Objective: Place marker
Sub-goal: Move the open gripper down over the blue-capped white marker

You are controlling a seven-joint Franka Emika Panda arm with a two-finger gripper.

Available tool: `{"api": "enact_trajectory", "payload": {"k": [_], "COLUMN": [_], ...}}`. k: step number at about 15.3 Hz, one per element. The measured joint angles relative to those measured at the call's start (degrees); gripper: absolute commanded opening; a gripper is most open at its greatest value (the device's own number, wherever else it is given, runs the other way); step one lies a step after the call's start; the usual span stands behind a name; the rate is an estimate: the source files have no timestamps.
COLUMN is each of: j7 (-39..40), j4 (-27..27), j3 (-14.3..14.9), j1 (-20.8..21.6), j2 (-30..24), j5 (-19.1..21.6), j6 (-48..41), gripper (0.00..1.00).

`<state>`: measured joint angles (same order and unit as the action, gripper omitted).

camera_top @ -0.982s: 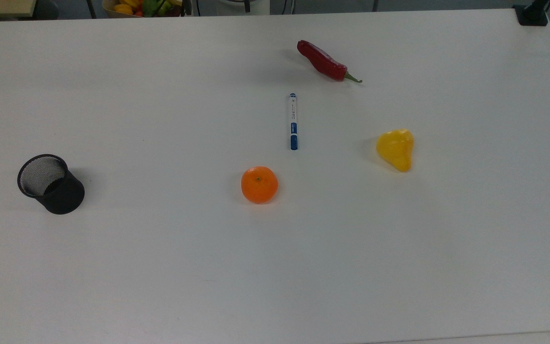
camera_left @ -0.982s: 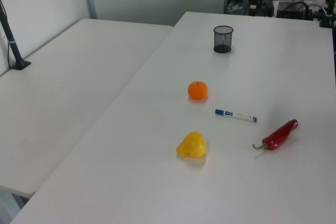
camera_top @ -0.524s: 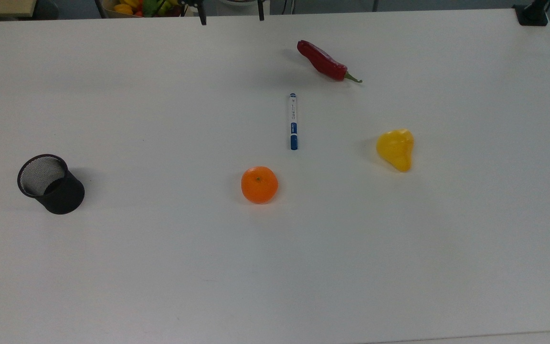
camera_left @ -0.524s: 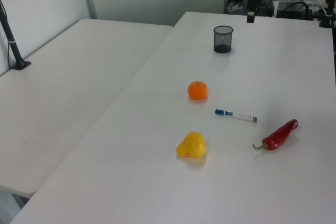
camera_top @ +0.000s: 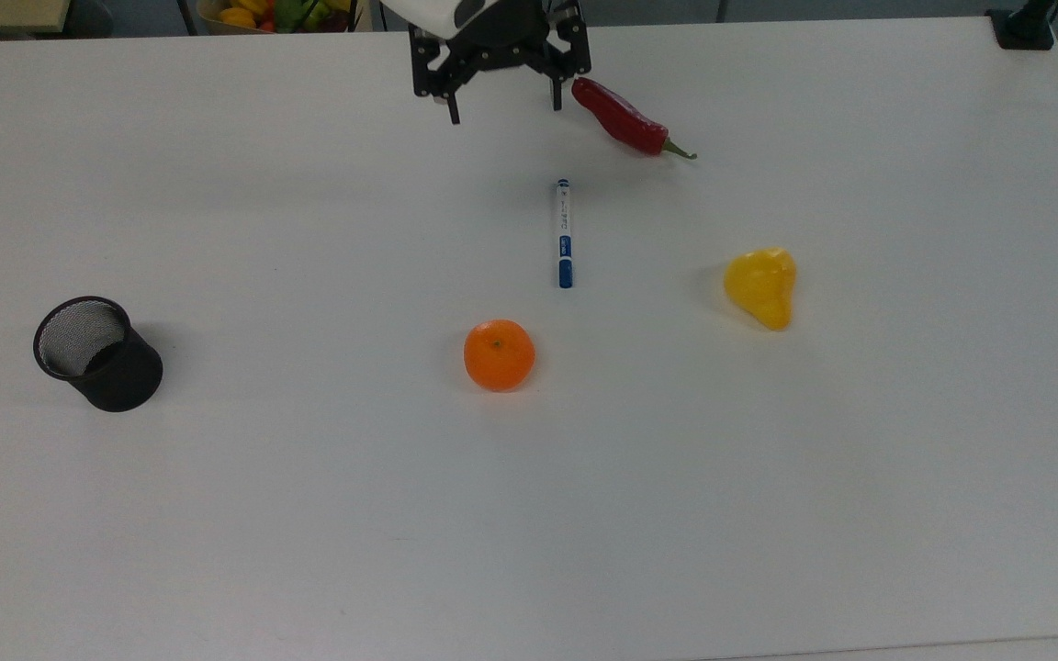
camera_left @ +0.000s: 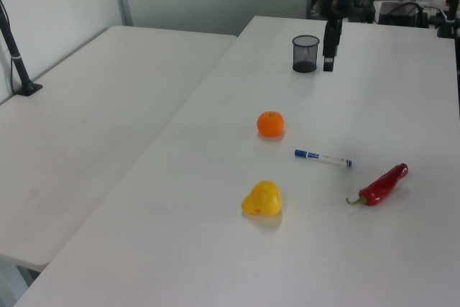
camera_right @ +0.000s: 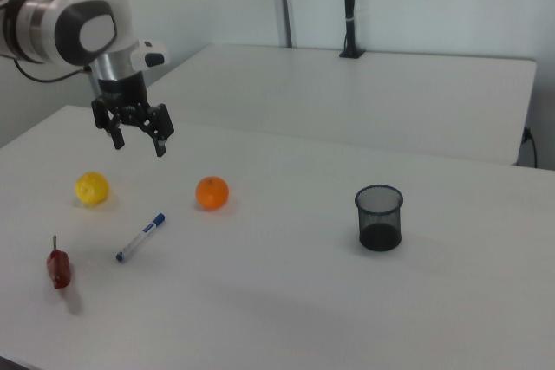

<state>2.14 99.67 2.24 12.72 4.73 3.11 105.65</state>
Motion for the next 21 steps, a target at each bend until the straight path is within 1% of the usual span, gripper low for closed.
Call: {"api": "enact_trajectory", "payload": {"k": [3, 5, 8, 12, 15, 19, 21], "j7": [0.0, -0.03, -1.67, -7.55, -8.31, -9.0, -9.68], "j4": [3.17, 4.73, 5.5, 5.73, 6.17, 6.82, 8.07], "j3": [-0.01, -0.02, -0.47, -0.91, -0.94, -0.94, -0.96], "j1": [1.09, 1.7, 2.43, 4.14, 5.17, 5.9, 5.98], "j2": [1.55, 2.4, 4.14, 6.82, 9.24, 11.02, 11.46], "j5": [-0.11, -0.2, -0.47, -3.02, -3.54, -4.34, -5.12], "j6": [5.48, 7.51, 8.91, 11.33, 13.62, 14.96, 17.24], "gripper": [1.0, 1.0, 1.0, 1.0, 1.0, 0.93, 0.86]}}
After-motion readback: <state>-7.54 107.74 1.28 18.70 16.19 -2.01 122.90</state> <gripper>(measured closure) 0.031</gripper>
